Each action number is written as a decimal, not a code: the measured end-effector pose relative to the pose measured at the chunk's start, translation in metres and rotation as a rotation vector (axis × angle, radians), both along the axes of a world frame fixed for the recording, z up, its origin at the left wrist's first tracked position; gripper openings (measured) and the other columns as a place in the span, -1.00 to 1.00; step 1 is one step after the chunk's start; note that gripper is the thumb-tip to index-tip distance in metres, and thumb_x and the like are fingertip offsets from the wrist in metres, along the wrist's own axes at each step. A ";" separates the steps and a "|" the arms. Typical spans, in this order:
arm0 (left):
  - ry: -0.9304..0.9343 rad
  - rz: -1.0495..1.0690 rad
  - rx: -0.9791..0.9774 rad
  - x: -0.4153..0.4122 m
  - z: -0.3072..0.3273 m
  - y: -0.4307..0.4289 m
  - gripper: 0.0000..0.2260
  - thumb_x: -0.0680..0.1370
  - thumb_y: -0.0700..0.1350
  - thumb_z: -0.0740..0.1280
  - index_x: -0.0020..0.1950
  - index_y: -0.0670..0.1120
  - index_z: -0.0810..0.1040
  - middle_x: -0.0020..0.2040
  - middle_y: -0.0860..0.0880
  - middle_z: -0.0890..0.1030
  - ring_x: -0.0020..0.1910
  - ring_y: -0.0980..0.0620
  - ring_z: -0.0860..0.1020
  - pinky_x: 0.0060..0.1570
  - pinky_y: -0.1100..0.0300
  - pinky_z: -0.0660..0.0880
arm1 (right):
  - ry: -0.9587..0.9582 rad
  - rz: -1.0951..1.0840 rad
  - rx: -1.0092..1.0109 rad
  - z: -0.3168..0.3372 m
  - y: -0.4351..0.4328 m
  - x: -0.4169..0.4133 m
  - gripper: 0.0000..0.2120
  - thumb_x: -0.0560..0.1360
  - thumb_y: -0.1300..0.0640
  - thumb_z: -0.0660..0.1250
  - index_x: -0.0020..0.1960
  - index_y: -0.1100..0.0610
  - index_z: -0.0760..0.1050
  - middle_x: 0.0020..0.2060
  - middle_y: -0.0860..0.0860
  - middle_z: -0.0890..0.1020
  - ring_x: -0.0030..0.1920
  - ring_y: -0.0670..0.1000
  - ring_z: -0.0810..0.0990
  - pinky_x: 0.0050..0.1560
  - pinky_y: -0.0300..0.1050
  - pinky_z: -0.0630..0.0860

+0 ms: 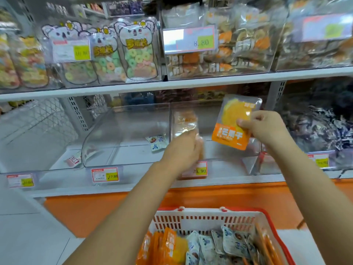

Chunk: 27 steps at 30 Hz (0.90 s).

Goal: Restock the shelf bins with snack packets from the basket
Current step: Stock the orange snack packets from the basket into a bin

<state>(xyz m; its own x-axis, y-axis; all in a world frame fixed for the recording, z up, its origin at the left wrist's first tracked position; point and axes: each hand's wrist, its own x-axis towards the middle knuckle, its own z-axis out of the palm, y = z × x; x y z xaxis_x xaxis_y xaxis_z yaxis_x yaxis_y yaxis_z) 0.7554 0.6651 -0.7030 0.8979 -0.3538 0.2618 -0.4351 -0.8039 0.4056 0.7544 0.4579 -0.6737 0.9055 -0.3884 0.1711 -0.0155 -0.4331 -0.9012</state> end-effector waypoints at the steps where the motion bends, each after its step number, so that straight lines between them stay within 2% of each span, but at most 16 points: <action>1: 0.037 -0.010 0.086 0.013 -0.004 -0.004 -0.62 0.65 0.01 0.07 0.38 -0.17 0.36 0.32 -0.17 0.46 0.27 -0.15 0.43 0.16 0.09 0.35 | 0.006 -0.019 -0.048 -0.001 -0.005 0.016 -0.74 0.43 0.18 0.44 -0.37 0.21 0.45 -0.37 0.14 0.51 -0.27 0.09 0.48 -0.16 0.05 0.49; 3: 0.119 -0.009 0.198 0.033 -0.011 -0.011 -0.51 0.65 0.11 0.02 0.47 -0.18 0.25 0.45 -0.17 0.32 0.40 -0.12 0.31 0.31 0.05 0.26 | 0.018 -0.031 -0.139 -0.004 -0.006 0.043 -0.81 0.46 0.17 0.40 -0.24 0.29 0.56 -0.33 0.19 0.54 -0.25 0.12 0.50 -0.17 0.01 0.48; 5: 0.145 0.011 0.308 0.044 -0.015 -0.016 -0.41 0.63 0.20 -0.06 0.52 -0.16 0.16 0.51 -0.15 0.21 0.46 -0.11 0.23 0.38 0.01 0.20 | 0.069 -0.051 -0.226 -0.010 -0.001 0.070 -0.82 0.47 0.16 0.39 -0.09 0.29 0.63 -0.19 0.23 0.63 -0.15 0.14 0.57 -0.16 -0.07 0.44; 7: 0.151 0.025 0.367 0.047 -0.020 -0.017 -0.36 0.61 0.25 -0.13 0.55 -0.15 0.09 0.54 -0.12 0.15 0.50 -0.09 0.16 0.42 0.01 0.14 | 0.137 -0.085 -0.311 -0.018 0.008 0.096 -0.76 0.48 0.13 0.39 0.03 0.29 0.62 -0.03 0.23 0.65 0.03 0.17 0.61 -0.10 -0.10 0.43; 9: 0.175 0.034 0.379 0.046 -0.025 -0.016 -0.34 0.61 0.26 -0.15 0.56 -0.14 0.04 0.56 -0.10 0.09 0.52 -0.05 0.09 0.45 0.02 0.06 | 0.207 -0.113 -0.361 -0.030 0.016 0.124 -0.71 0.51 0.14 0.36 0.13 0.32 0.56 0.10 0.24 0.61 0.16 0.21 0.57 0.04 -0.05 0.47; 12: 0.179 0.038 0.379 0.044 -0.026 -0.016 -0.35 0.60 0.27 -0.14 0.55 -0.14 0.07 0.55 -0.11 0.14 0.51 -0.06 0.11 0.46 0.02 0.04 | 0.308 -0.095 -0.432 -0.048 0.024 0.153 -0.71 0.58 0.22 0.20 0.24 0.31 0.49 0.23 0.23 0.54 0.27 0.20 0.49 0.21 -0.03 0.43; 15: 0.161 0.046 0.380 0.048 -0.026 -0.017 -0.36 0.61 0.26 -0.14 0.53 -0.14 0.14 0.52 -0.11 0.21 0.49 -0.06 0.16 0.43 0.04 0.07 | 0.347 -0.075 -0.392 -0.062 0.028 0.170 -0.68 0.60 0.24 0.12 0.32 0.29 0.40 0.28 0.22 0.49 0.31 0.18 0.45 0.24 -0.07 0.38; 19: 0.124 0.063 0.392 0.055 -0.033 -0.017 -0.36 0.61 0.25 -0.14 0.52 -0.14 0.16 0.52 -0.11 0.22 0.49 -0.06 0.17 0.43 0.06 0.07 | 0.398 0.013 -0.402 -0.074 0.032 0.188 -0.69 0.62 0.26 0.08 0.31 0.30 0.41 0.26 0.23 0.50 0.24 0.15 0.49 0.19 -0.12 0.40; 22: 0.116 0.071 0.397 0.059 -0.036 -0.018 -0.37 0.61 0.26 -0.14 0.51 -0.14 0.18 0.51 -0.11 0.25 0.48 -0.06 0.19 0.43 0.06 0.07 | 0.385 0.056 -0.311 -0.087 0.035 0.204 -0.70 0.57 0.24 0.21 0.28 0.29 0.47 0.22 0.21 0.54 0.07 0.09 0.54 -0.09 -0.21 0.47; 24: 0.109 0.073 0.402 0.059 -0.037 -0.018 -0.37 0.61 0.26 -0.14 0.51 -0.13 0.20 0.50 -0.11 0.26 0.48 -0.06 0.20 0.43 0.06 0.08 | 0.411 0.017 -0.392 -0.091 0.035 0.211 -0.71 0.58 0.21 0.21 0.24 0.29 0.50 0.18 0.20 0.57 0.15 0.14 0.56 -0.08 -0.18 0.49; 27: 0.104 0.074 0.398 0.059 -0.037 -0.018 -0.38 0.61 0.25 -0.13 0.51 -0.13 0.21 0.50 -0.11 0.25 0.48 -0.06 0.19 0.44 0.05 0.08 | 0.385 -0.078 -0.481 -0.087 0.035 0.210 -0.74 0.60 0.22 0.15 0.17 0.32 0.50 0.15 0.22 0.58 0.18 0.17 0.55 0.08 -0.12 0.46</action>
